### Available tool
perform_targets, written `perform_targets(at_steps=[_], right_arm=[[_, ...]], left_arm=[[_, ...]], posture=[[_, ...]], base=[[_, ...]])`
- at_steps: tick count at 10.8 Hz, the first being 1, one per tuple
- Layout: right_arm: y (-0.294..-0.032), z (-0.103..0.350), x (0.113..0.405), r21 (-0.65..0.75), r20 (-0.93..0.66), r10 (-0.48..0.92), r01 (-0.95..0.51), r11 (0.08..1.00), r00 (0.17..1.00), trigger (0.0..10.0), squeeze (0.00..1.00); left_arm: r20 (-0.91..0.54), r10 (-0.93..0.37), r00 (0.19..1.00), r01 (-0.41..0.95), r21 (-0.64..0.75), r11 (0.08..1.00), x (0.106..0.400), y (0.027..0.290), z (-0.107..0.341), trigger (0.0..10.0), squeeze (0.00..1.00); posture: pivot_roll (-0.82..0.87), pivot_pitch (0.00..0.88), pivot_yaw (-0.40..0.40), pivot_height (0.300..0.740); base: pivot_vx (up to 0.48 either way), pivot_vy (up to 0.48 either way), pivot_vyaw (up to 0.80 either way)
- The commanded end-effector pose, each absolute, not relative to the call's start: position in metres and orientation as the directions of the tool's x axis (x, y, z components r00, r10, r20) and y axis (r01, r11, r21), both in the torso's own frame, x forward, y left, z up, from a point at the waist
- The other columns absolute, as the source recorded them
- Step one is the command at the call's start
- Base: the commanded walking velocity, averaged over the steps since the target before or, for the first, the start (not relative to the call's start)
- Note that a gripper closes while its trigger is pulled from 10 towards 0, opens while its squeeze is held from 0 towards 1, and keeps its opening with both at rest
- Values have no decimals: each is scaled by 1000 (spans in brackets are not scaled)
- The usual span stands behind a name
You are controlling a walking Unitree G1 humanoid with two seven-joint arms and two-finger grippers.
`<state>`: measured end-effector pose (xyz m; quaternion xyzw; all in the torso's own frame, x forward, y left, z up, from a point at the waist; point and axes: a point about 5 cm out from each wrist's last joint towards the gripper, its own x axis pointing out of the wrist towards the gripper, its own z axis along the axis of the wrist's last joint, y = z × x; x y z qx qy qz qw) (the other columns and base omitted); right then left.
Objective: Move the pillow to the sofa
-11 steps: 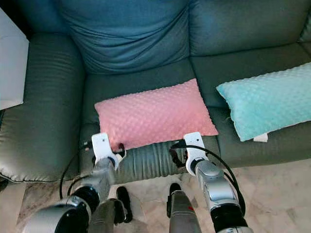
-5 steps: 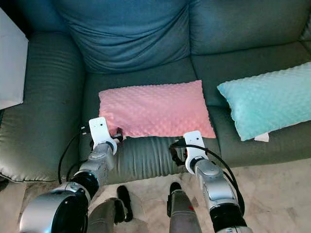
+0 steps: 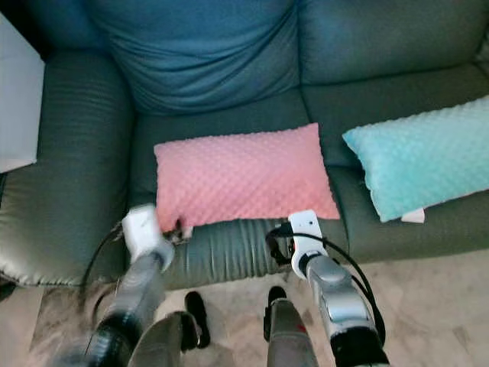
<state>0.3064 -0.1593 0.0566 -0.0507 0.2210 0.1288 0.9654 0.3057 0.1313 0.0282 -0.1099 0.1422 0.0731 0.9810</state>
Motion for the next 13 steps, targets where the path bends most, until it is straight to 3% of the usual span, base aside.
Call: perform_targets(at_steps=[1,5,6,9,11,13], right_arm=[[-155,46,296,-14,-474,250,-291,957,844,10000,0],[-135,52,297,2,-429,321,-354,935,844,10000,0],[-133,60,295,16,-388,332,-354,935,860,10000,0],[-144,97,301,-154,-195,258,-290,945,946,10000,0],[-159,119,298,-213,-81,181,-194,958,980,10000,0],[-169,141,300,-242,-7,132,-130,962,991,10000,0]], left_arm=[[-288,132,949,-186,-168,968,289,145,24,10000,0],[-158,189,969,-209,-115,971,248,173,49,10000,0],[-110,177,978,-183,-47,982,235,183,60,10000,0],[-108,236,966,-229,75,971,206,223,57,10000,0],[-68,244,967,-240,64,969,206,219,70,10000,0],[-17,93,996,-92,15,996,221,191,85,10000,0]], posture=[[-206,386,124,740],[-164,240,104,740],[-154,189,99,740],[-178,85,88,740],[-200,37,82,740],[-228,0,66,740]], base=[[0,0,0],[0,0,0],[0,0,0],[0,0,0],[0,0,0],[0,0,0]])
